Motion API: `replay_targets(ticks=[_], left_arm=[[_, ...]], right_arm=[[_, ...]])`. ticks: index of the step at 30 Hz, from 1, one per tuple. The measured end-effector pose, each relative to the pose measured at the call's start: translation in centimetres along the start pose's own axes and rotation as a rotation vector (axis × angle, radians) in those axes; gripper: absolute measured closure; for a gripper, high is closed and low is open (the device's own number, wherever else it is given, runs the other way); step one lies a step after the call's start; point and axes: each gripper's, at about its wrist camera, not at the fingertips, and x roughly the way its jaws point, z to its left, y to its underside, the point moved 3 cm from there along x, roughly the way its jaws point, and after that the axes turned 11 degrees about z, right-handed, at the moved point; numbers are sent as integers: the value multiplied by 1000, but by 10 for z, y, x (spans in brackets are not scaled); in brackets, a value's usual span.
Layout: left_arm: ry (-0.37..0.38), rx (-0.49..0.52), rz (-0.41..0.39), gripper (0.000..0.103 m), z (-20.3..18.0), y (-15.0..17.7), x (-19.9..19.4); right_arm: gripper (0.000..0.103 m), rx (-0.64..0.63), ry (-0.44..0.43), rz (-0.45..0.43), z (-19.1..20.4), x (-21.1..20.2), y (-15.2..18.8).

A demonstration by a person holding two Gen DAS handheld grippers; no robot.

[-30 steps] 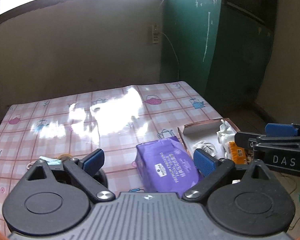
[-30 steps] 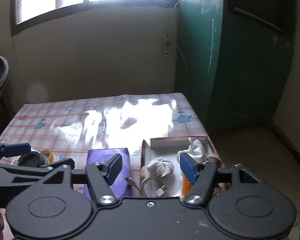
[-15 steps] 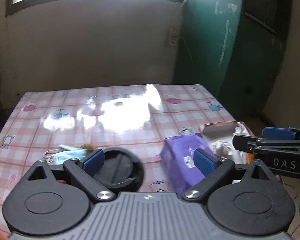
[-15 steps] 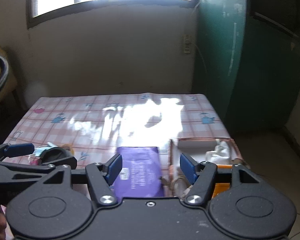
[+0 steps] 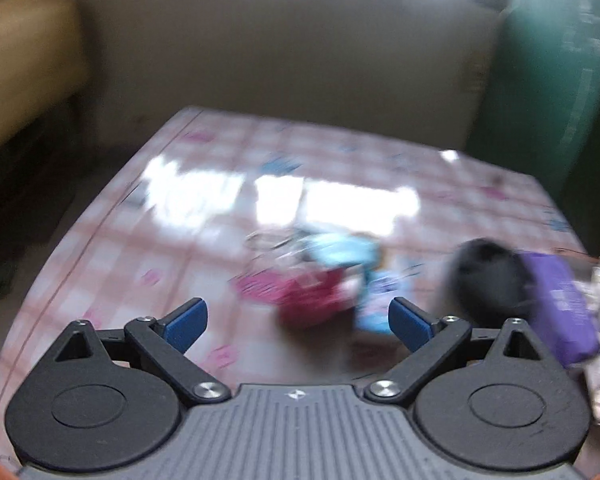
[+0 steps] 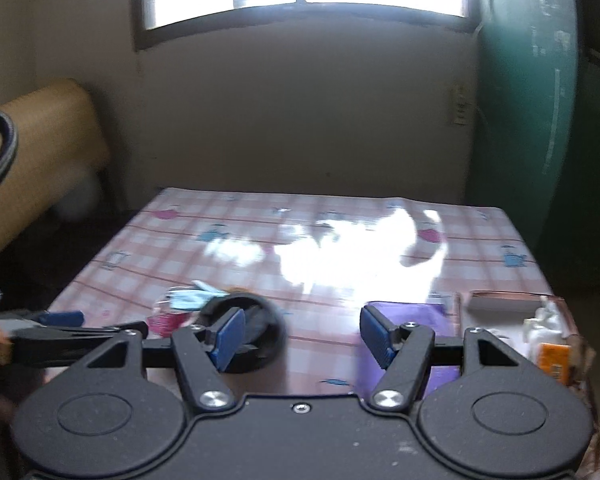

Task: Organize soft objects
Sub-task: 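Move both open tools back to the items on the table, then close left gripper on pink cloth while right gripper grasps blue face masks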

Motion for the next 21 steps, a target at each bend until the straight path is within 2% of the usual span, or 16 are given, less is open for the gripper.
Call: replay_targets(ticks=[4, 12, 19, 20, 21], left_arm=[[-2, -35, 35, 3, 13, -2, 25], [12, -1, 57, 3, -4, -17, 73], [26, -18, 100, 3, -7, -25, 113], [21, -11, 103, 5, -7, -24, 116], [10, 6, 83, 12, -8, -22, 116]], right_arm=[[26, -21, -32, 13, 18, 9, 5], [26, -31, -53, 6, 28, 13, 14], [26, -43, -67, 6, 34, 20, 18], [26, -46, -72, 11, 36, 22, 19], [26, -49, -76, 17, 38, 25, 19]])
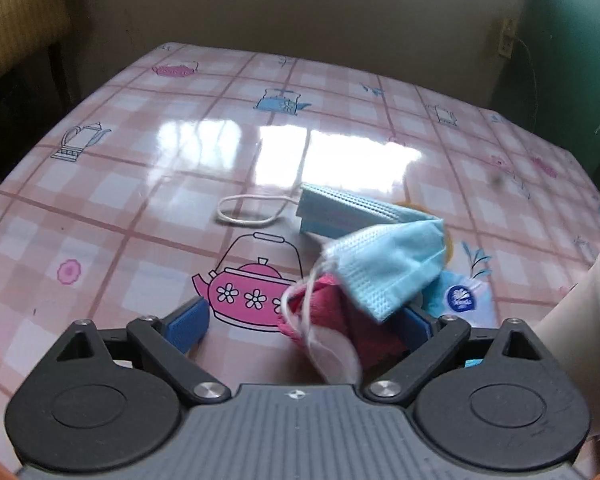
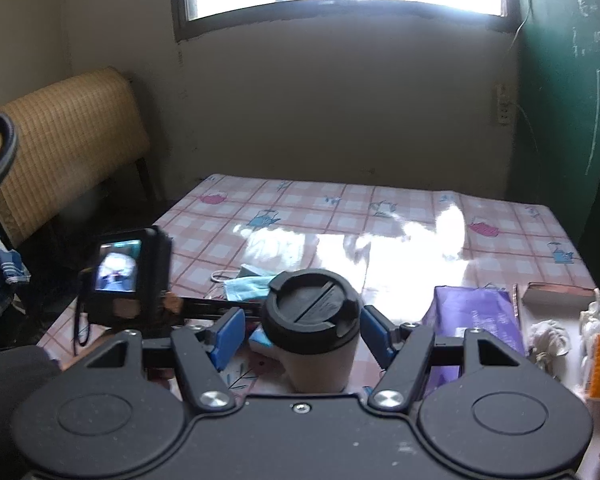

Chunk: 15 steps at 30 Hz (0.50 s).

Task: Organize soft objects
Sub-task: 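Close left gripper on pink cloth while right gripper grasps blue face masks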

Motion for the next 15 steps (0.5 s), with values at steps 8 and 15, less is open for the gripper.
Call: replay_targets(ticks=[8, 15], left_arm=[[14, 61, -39, 65, 25, 24, -22], [-9, 144, -50, 65, 68, 59, -54]], right_arm=[[26, -35, -47, 45, 24, 20, 1], [26, -50, -127, 80, 52, 38, -8]])
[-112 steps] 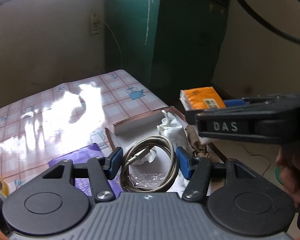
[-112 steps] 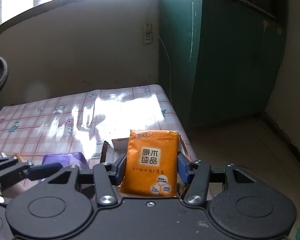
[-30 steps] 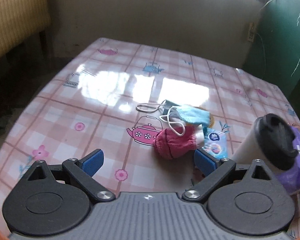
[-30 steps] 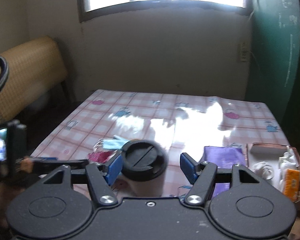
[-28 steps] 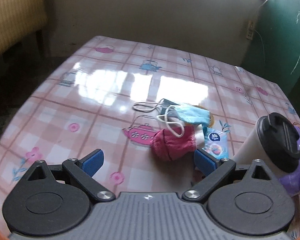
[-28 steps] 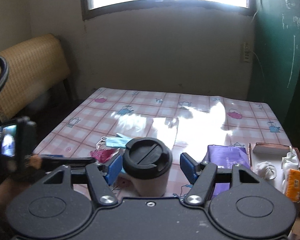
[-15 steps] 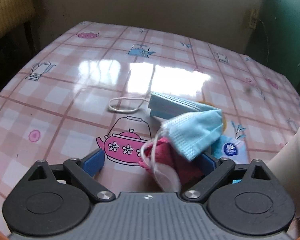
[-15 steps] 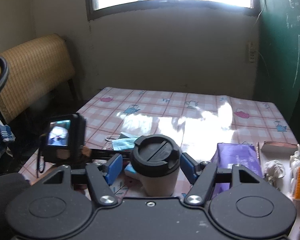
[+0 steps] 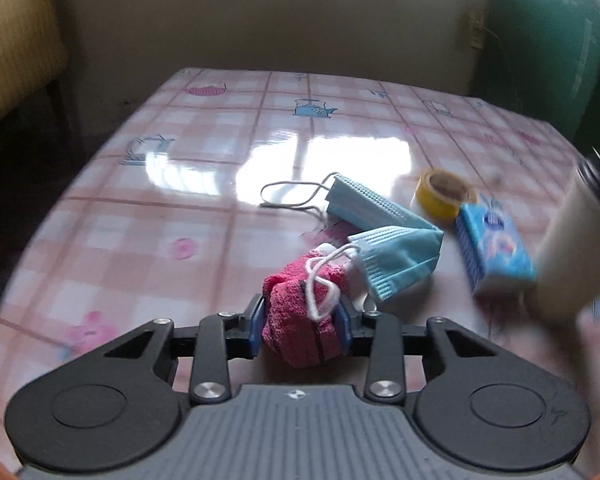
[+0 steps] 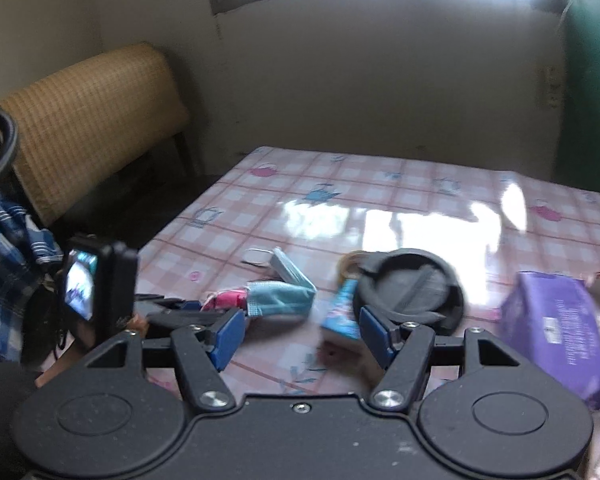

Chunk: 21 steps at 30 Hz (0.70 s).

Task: Organize soft objects
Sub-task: 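Close left gripper on pink cloth while right gripper grasps blue face masks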

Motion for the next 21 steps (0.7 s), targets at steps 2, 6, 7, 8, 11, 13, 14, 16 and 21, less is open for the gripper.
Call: replay_targets(ticks=[2, 6, 7, 8, 11, 13, 14, 16, 21], left_arm=[[-11, 22, 2, 65, 11, 8, -8], [37, 41, 4, 65, 28, 23, -26], [31, 38, 2, 65, 32, 27, -29], [21, 32, -1, 65, 35, 27, -30], [-3, -1, -22, 65, 42, 26, -36], [0, -21, -38, 65, 45, 26, -39], [1, -28, -44, 65, 48, 26, -41], [7, -45, -56, 65, 50, 27, -44], [44, -86, -86, 65, 57, 31, -48]], right_arm=[[26, -28, -22, 19, 11, 11, -5], [26, -112, -31, 65, 36, 36, -10], [26, -147, -32, 78, 44, 45, -10], [26, -178, -26, 93, 50, 52, -9], [26, -257, -3, 128, 63, 80, -8], [25, -274, 8, 165, 65, 101, -9], [25, -286, 20, 177, 65, 111, -9], [24, -314, 61, 205, 65, 130, -9], [22, -366, 124, 274, 58, 164, -16]])
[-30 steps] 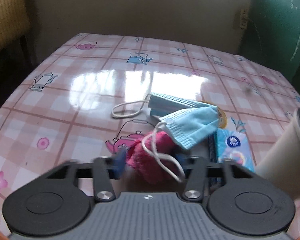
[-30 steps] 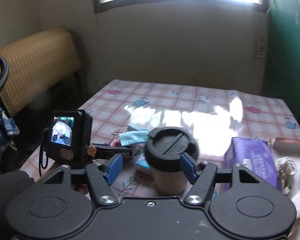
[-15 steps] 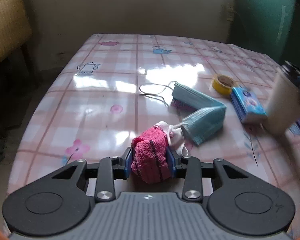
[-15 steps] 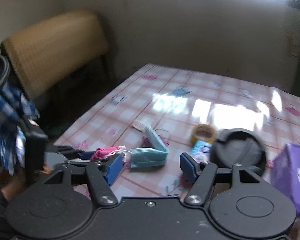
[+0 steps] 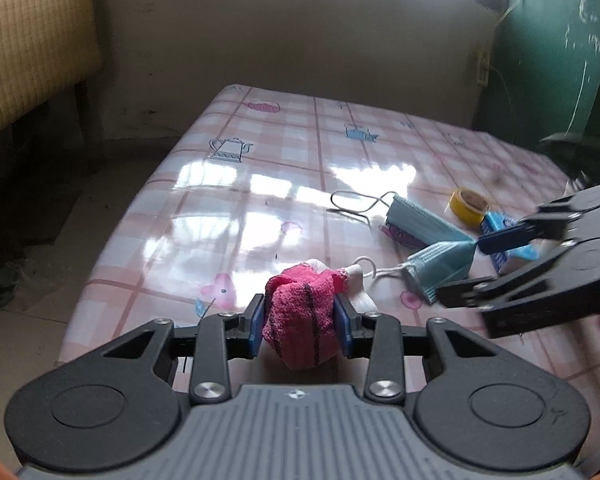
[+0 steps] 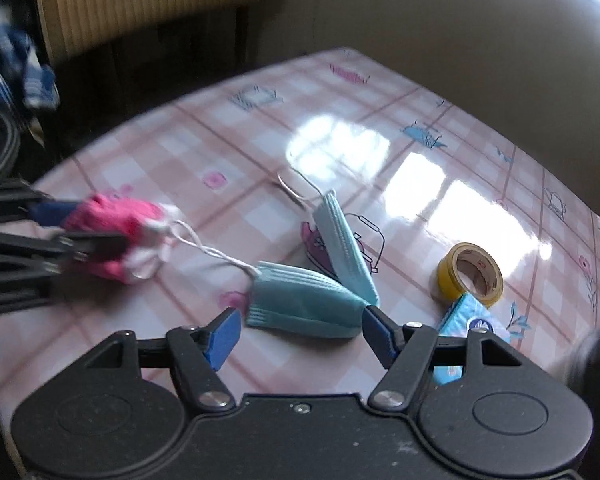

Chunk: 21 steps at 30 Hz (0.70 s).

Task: Organize soft objects
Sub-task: 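Close left gripper on pink cloth while right gripper grasps blue face masks, then lift pink cloth in left tool and blue masks in right tool toward box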

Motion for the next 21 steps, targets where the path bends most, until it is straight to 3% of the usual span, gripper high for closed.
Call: replay_targets(ticks=[2, 9, 10, 12, 14, 17, 21], left_arm=[[12, -9, -10, 65, -1, 0, 1], [33, -24, -12, 65, 0, 4, 3], [34, -25, -14, 65, 0, 4, 3], [38, -29, -18, 65, 0, 3, 4], [49, -39, -18, 65, 0, 3, 5], [52, -36, -18, 65, -3, 2, 5], [51, -35, -23, 65, -4, 2, 4]], right_arm=[[13, 0, -11, 3, -3, 8, -8], [12, 8, -63, -15, -10, 31, -33], [17, 31, -76, -24, -12, 32, -33], [37, 92, -85, -41, -18, 31, -34], [74, 133, -84, -58, -25, 29, -34], [90, 173, -85, -80, -32, 27, -33], [92, 227, -84, -117, -35, 18, -30]])
